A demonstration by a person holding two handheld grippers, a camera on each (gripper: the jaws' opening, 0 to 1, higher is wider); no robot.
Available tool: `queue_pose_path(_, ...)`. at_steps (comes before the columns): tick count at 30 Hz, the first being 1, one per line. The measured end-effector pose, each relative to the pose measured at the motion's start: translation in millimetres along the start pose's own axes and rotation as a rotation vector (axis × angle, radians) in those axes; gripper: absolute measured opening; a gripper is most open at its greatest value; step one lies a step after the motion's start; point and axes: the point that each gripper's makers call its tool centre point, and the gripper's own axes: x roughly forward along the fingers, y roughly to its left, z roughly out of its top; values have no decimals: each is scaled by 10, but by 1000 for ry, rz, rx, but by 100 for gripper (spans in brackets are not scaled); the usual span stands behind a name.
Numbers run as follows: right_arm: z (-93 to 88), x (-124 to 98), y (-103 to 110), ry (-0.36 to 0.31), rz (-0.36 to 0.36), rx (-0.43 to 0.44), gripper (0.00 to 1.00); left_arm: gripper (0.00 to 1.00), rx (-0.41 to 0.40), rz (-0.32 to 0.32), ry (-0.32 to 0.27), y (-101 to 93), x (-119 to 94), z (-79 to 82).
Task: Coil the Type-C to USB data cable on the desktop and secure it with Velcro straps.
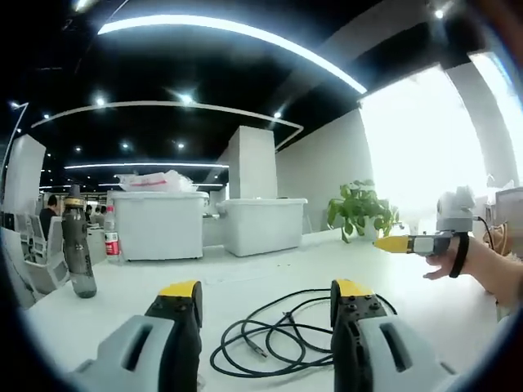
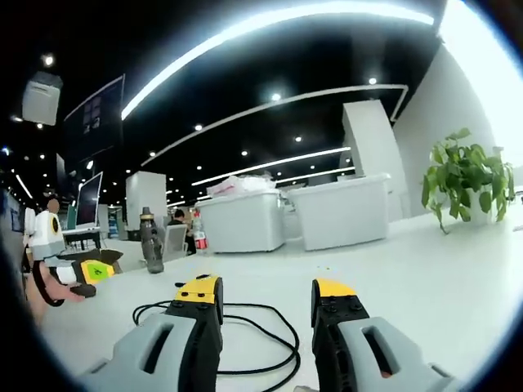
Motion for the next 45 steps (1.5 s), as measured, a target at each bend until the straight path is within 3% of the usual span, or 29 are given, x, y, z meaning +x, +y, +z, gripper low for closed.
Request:
queue_pose_path(4,3,21,55,-5,8,-16,42,66,-17,1,-26,92,105,172)
queue_pose_path(8,-54,72,73,24,11,-41,42,66,19,-4,-9,123,221,204)
queue_pose_path(12,-102,58,107,42,33,1,42,66,13,-13,2,148,279,144)
queue_pose_path(17,-95,112,228,40,84,-11,42,66,17,-49,50,147,291,-59)
queue_pose_path(19,-126,138,215,50,69,6,43,65,1,-51,75,171,294,-135)
queue_pose_path(27,-264,156,228,90,57,-42,43,65,-51,-56,62,214,266,-114)
queue_pose_path(31,-213,172,247,78,64,-20,43,65,-41,-50,63,230,253,-116)
queue_pose_path(37,-174,161,216,73,77,-56,43,65,-31,-60,61,186,254,-94)
queue_pose_path(41,-106,231,244,62,88,-27,42,65,-76,-96,49,108,256,-82)
queue_pose_path(45,-19,303,323,68,129,-118,42,65,-85,-119,55,66,258,-110)
